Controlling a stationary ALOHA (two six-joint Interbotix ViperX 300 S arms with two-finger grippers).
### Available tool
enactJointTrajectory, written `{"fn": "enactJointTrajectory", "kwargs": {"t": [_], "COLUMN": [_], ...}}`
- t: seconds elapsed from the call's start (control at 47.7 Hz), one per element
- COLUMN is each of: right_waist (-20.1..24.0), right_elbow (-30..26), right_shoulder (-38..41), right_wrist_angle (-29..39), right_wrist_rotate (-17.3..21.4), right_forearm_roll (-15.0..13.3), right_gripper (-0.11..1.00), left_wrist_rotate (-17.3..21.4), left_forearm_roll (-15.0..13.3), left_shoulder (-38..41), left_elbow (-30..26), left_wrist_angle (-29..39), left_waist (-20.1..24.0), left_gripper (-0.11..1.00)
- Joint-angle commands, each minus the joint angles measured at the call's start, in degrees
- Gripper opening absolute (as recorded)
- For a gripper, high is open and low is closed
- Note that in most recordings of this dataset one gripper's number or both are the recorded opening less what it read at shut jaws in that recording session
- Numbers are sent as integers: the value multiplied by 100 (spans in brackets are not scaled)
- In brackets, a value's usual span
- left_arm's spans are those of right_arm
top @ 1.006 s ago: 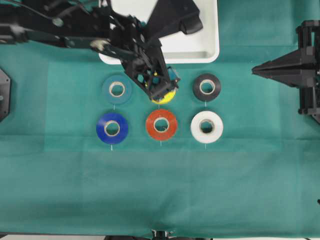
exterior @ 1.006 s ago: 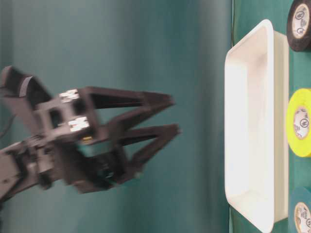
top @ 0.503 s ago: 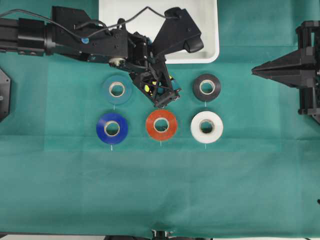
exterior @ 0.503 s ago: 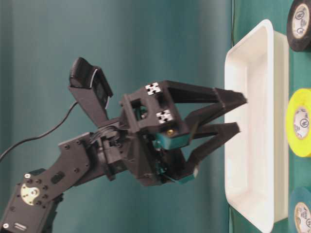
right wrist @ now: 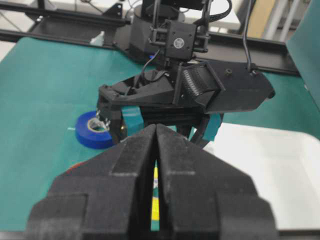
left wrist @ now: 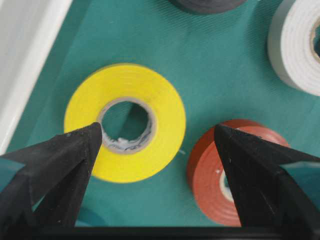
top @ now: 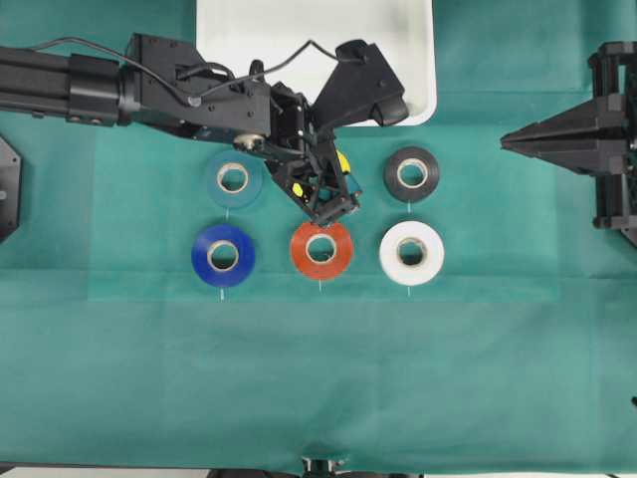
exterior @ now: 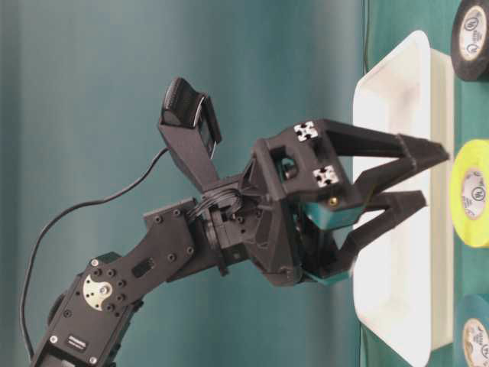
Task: Place the tape from the fixed location into the white case.
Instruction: 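Lower the left gripper into the yellow roll's hole and close it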
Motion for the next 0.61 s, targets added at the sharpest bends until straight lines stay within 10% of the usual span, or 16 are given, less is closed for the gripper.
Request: {"fn": "enactJointTrajectory", "kwargs": {"t": [0.0,0.587], "right_waist": [18,18], "right_elbow": [-167,-149], "right_shoulder": [35,70], "right_wrist_angle": [-18,18], "right_wrist_rotate": [0,0], "right_forearm_roll": [0,9], "right_gripper": [0,0], "left_wrist_rotate": [-79,-281], "left_forearm_roll": [-9,-18], "left_shoulder": [-35,466], "left_elbow": [-62,-44], "left_wrist_angle": [-79,-123], "left_waist": [-44,-97], "left_gripper": [98,98]}}
